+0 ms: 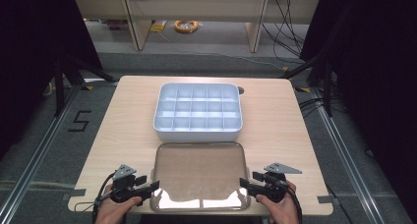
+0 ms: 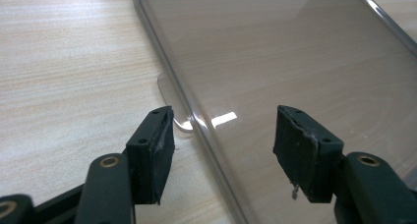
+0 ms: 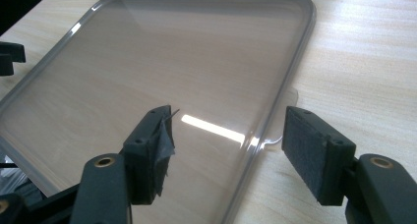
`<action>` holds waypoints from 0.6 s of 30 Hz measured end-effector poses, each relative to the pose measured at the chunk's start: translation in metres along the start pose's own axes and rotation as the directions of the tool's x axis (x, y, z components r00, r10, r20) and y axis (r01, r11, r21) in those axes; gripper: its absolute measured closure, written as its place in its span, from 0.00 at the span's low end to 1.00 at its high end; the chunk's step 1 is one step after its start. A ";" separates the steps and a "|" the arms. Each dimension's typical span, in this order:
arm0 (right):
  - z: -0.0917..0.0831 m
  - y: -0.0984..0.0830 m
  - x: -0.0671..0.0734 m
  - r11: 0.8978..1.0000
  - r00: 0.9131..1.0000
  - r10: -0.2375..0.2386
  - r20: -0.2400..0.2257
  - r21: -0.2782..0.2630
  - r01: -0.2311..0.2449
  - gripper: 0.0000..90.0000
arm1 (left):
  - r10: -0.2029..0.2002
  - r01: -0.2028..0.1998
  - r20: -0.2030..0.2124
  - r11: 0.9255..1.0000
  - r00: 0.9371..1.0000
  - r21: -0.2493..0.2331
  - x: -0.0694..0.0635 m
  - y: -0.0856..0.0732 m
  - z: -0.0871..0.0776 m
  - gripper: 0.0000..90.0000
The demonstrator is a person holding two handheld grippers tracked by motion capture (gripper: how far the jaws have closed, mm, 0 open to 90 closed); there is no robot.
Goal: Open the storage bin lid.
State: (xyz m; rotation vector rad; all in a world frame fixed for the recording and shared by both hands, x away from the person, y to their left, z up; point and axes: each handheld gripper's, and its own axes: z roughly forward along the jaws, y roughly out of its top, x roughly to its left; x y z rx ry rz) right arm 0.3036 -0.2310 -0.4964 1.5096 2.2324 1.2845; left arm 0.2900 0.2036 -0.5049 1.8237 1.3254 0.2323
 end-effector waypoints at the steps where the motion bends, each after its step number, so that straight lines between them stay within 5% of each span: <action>1: 0.001 0.000 0.002 1.000 1.000 0.025 -0.004 0.001 -0.025 0.41 | -0.002 0.002 -0.001 1.000 1.000 0.000 0.000 0.000 0.000 0.44; 4: 0.000 0.001 0.003 1.000 1.000 0.023 -0.016 -0.019 -0.023 0.40 | -0.004 0.004 0.013 1.000 1.000 -0.007 0.001 0.002 -0.001 0.44; 6: -0.001 0.002 0.001 0.999 1.000 -0.025 -0.008 -0.045 0.025 0.39 | 0.016 -0.016 0.030 1.000 0.999 0.001 0.003 0.003 -0.003 0.43; 8: -0.002 0.004 0.002 0.997 0.998 -0.050 -0.023 -0.059 0.049 0.37 | -0.005 0.006 0.041 1.000 0.999 -0.021 0.002 0.003 -0.002 0.41; 9: -0.004 0.004 0.007 0.999 0.999 0.003 -0.040 -0.049 -0.005 0.36 | -0.006 0.007 0.057 1.000 0.998 -0.027 0.002 0.004 -0.002 0.39; 12: -0.004 0.007 0.005 0.992 0.994 -0.074 -0.081 -0.106 0.066 0.31 | -0.028 0.031 0.086 0.999 0.996 -0.041 0.002 0.005 -0.003 0.35; 13: -0.003 0.006 0.008 0.993 0.996 -0.041 -0.079 -0.114 0.031 0.29 | -0.027 0.031 0.096 0.999 0.995 -0.043 0.002 0.005 -0.003 0.34; 15: -0.002 0.007 0.007 0.988 0.992 -0.092 -0.085 -0.132 0.080 0.26 | -0.023 0.028 0.101 0.998 0.995 -0.052 0.002 0.006 -0.003 0.31; 18: -0.002 0.007 0.008 0.988 0.992 -0.087 -0.095 -0.139 0.073 0.21 | -0.026 0.031 0.118 0.999 0.993 -0.045 0.000 0.006 -0.003 0.25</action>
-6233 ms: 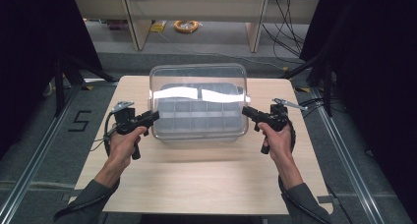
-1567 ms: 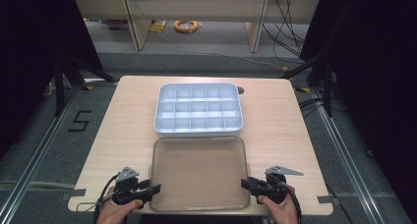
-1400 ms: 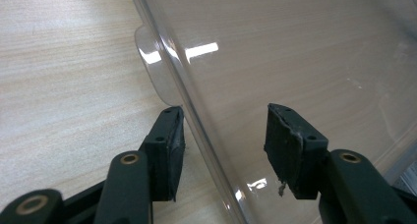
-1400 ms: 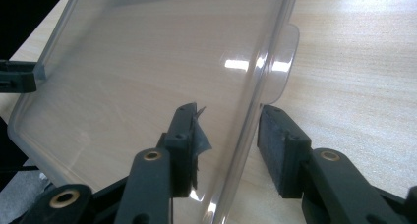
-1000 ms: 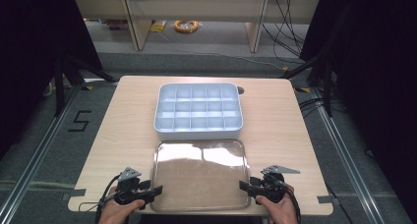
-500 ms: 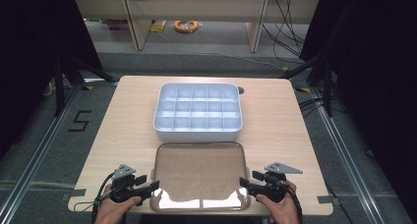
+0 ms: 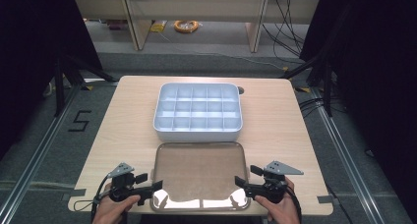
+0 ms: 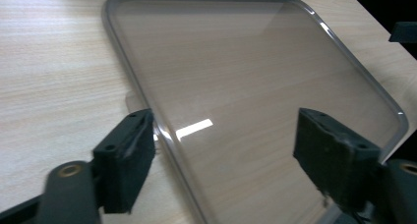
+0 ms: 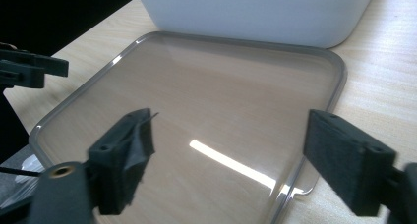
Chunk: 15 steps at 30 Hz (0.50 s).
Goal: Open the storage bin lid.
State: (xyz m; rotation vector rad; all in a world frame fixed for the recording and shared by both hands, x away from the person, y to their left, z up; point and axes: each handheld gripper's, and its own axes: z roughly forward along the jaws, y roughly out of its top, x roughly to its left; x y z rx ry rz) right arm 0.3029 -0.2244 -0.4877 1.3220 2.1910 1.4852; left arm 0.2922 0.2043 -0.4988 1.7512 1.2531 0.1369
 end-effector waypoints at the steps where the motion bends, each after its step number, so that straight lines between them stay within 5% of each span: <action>1: 0.001 0.000 0.000 1.000 1.000 -0.010 0.006 -0.005 0.010 0.19 | -0.004 0.004 0.001 1.000 1.000 0.000 -0.002 0.000 0.000 0.23; 4: -0.001 0.000 0.001 1.000 1.000 -0.006 -0.013 0.007 0.007 0.18 | 0.026 -0.026 0.004 1.000 1.000 -0.010 -0.005 0.001 -0.002 0.17; 5: -0.002 0.000 0.000 1.000 1.000 -0.022 0.001 0.000 0.022 0.18 | -0.003 0.003 -0.012 1.000 1.000 0.014 -0.009 0.000 -0.006 0.17; 7: -0.003 0.001 0.003 1.000 1.000 0.011 -0.017 0.006 -0.011 0.18 | 0.030 -0.030 0.002 1.000 1.000 0.000 -0.009 0.000 -0.008 0.17; 8: -0.004 0.001 0.002 1.000 0.999 -0.013 -0.039 -0.009 0.013 0.18 | 0.036 -0.036 0.002 0.999 0.999 0.000 -0.010 0.000 -0.009 0.17; 12: -0.006 0.001 0.006 1.000 0.997 -0.022 -0.070 -0.017 0.021 0.18 | 0.080 -0.077 0.050 0.996 0.996 -0.041 -0.013 -0.002 -0.013 0.17; 13: -0.008 0.000 0.010 1.000 0.997 0.014 -0.075 -0.007 -0.015 0.18 | 0.084 -0.081 0.059 0.996 0.995 -0.047 -0.014 -0.004 -0.014 0.17; 15: -0.008 -0.002 0.010 0.999 0.996 -0.032 -0.077 -0.022 0.031 0.18 | 0.101 -0.098 0.070 0.994 0.992 -0.039 -0.017 -0.007 -0.016 0.17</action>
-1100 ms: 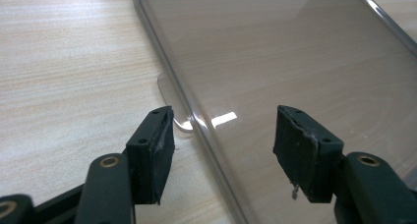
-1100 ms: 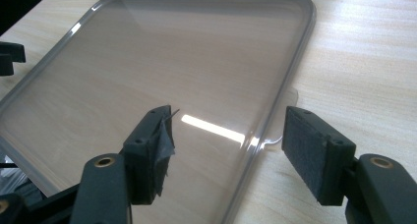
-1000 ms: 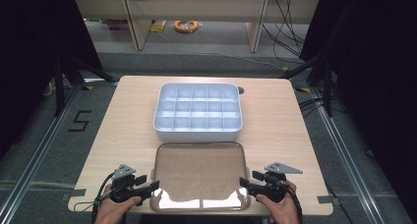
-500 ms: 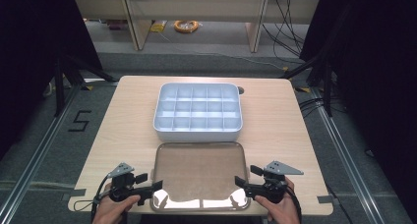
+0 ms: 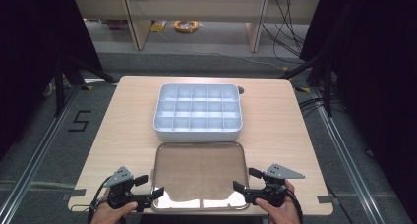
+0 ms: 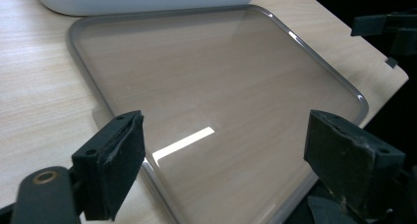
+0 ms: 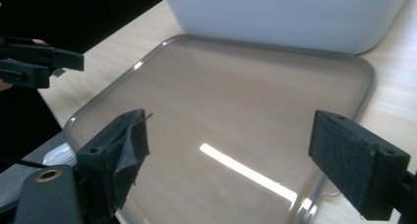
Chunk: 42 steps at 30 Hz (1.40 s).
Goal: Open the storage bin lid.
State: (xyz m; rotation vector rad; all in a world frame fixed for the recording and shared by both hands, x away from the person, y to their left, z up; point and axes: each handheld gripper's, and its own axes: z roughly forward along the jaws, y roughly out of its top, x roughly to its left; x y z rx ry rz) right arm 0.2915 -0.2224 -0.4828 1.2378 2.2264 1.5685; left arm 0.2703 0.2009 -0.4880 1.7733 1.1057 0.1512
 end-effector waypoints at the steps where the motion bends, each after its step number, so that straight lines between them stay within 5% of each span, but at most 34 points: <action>1: -0.001 -0.001 0.001 1.000 1.000 -0.003 0.004 0.011 0.003 0.18 | 0.005 -0.005 -0.001 1.000 1.000 -0.004 -0.001 -0.001 0.000 0.17; 6: -0.003 -0.006 0.013 1.000 1.000 0.021 -0.017 0.020 -0.021 0.18 | 0.050 -0.050 0.008 0.999 0.999 0.007 -0.010 -0.008 -0.003 0.17; 8: -0.003 -0.008 0.013 0.999 0.999 -0.041 -0.028 0.010 0.041 0.18 | 0.050 -0.051 0.005 0.999 0.999 0.017 -0.014 -0.010 -0.004 0.17; 9: -0.004 -0.009 0.016 0.999 1.000 -0.022 -0.009 0.030 0.022 0.18 | 0.071 -0.071 0.002 0.997 0.997 0.020 -0.014 -0.010 -0.005 0.17; 16: -0.008 -0.017 0.025 0.999 1.000 -0.014 -0.028 0.046 0.015 0.18 | 0.062 -0.062 0.015 0.998 0.998 0.025 -0.021 -0.018 -0.008 0.17; 17: -0.009 -0.018 0.023 0.998 0.998 -0.049 -0.032 0.047 0.050 0.18 | 0.067 -0.068 0.017 0.997 0.998 0.033 -0.021 -0.019 -0.008 0.17; 21: -0.014 -0.023 0.027 0.996 0.999 -0.041 -0.022 0.074 0.042 0.18 | 0.044 -0.044 0.007 0.998 0.999 0.042 -0.024 -0.023 -0.012 0.17; 23: -0.015 -0.027 0.032 0.995 1.000 0.006 -0.013 0.095 -0.005 0.19 | 0.052 -0.052 0.005 0.998 0.999 0.045 -0.026 -0.025 -0.013 0.17; 24: -0.015 -0.028 0.029 0.993 0.999 -0.046 -0.005 0.105 0.046 0.19 | 0.068 -0.068 0.009 0.997 0.998 0.043 -0.026 -0.026 -0.013 0.17; 27: -0.017 -0.032 0.033 0.993 1.000 -0.022 -0.005 0.116 0.022 0.19 | 0.062 -0.062 -0.004 0.997 0.998 0.041 -0.030 -0.029 -0.015 0.17; 29: -0.019 -0.033 0.033 0.992 0.998 -0.058 -0.002 0.108 0.058 0.19 | 0.061 -0.061 0.006 0.997 0.998 0.048 -0.031 -0.029 -0.017 0.17; 36: -0.026 -0.039 0.038 0.993 0.999 -0.042 0.005 0.113 0.041 0.19 | 0.069 -0.069 -0.003 0.997 0.998 0.047 -0.033 -0.033 -0.021 0.17; 37: -0.027 -0.039 0.037 0.990 0.997 -0.074 0.008 0.119 0.073 0.19 | 0.076 -0.076 0.004 0.996 0.997 0.045 -0.033 -0.034 -0.022 0.17; 39: -0.030 -0.041 0.039 0.992 0.999 -0.041 -0.005 0.118 0.041 0.19 | 0.075 -0.075 -0.003 0.996 0.997 0.049 -0.034 -0.035 -0.021 0.17; 42: -0.029 -0.041 0.037 0.989 0.997 -0.079 -0.003 0.122 0.079 0.19 | 0.079 -0.078 -0.006 0.996 0.997 0.051 -0.035 -0.035 -0.021 0.17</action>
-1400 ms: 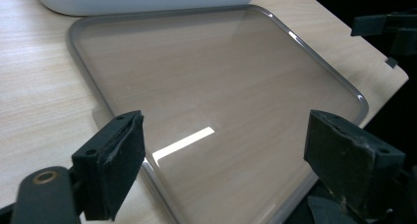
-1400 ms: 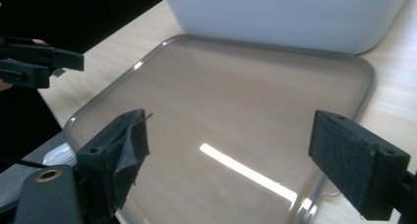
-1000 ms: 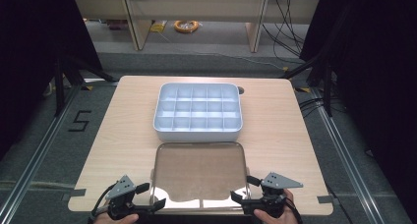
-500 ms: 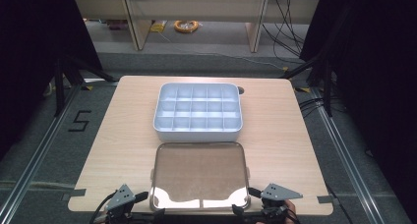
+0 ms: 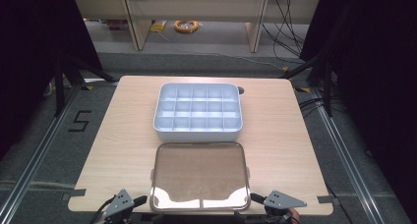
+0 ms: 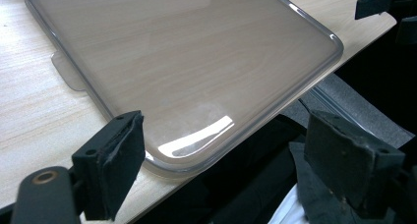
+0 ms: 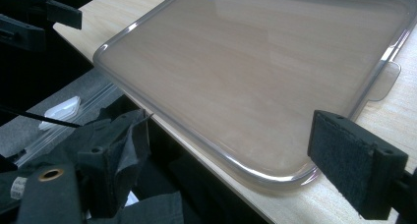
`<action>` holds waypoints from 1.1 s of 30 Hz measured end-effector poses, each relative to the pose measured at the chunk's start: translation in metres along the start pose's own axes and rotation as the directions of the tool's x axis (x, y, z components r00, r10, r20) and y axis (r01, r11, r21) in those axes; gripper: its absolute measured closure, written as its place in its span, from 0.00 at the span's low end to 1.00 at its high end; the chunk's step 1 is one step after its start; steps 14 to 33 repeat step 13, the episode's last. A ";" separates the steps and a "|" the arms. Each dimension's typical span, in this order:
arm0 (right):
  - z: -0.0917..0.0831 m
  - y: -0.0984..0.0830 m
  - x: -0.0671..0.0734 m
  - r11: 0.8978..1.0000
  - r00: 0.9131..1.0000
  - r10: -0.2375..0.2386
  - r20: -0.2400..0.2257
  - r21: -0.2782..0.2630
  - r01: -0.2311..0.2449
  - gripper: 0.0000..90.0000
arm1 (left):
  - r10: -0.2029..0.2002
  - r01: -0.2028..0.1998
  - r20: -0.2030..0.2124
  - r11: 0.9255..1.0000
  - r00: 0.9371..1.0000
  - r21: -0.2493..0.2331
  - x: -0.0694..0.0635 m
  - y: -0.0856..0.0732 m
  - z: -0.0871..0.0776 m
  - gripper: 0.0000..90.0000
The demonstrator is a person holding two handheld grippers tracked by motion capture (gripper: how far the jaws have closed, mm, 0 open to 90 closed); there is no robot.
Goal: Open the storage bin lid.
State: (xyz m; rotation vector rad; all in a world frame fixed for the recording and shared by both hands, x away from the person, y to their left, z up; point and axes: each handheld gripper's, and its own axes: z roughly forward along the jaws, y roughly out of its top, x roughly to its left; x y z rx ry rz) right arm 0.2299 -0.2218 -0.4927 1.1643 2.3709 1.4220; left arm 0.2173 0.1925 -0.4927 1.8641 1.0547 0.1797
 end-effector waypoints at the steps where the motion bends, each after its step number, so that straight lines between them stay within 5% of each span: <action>1: 0.000 0.000 0.000 1.000 1.000 0.001 0.003 -0.001 -0.001 0.19 | -0.001 0.001 -0.002 1.000 1.000 -0.001 0.000 0.000 0.000 0.17; 6: -0.001 -0.001 0.003 0.999 0.999 0.050 0.006 0.006 -0.050 0.19 | 0.008 -0.008 -0.005 1.000 1.000 0.000 0.001 0.000 0.000 0.17; 33: -0.001 -0.001 0.003 0.998 0.998 0.061 0.003 0.012 -0.061 0.19 | -0.005 0.005 -0.007 1.000 1.000 -0.008 0.002 0.000 0.001 0.17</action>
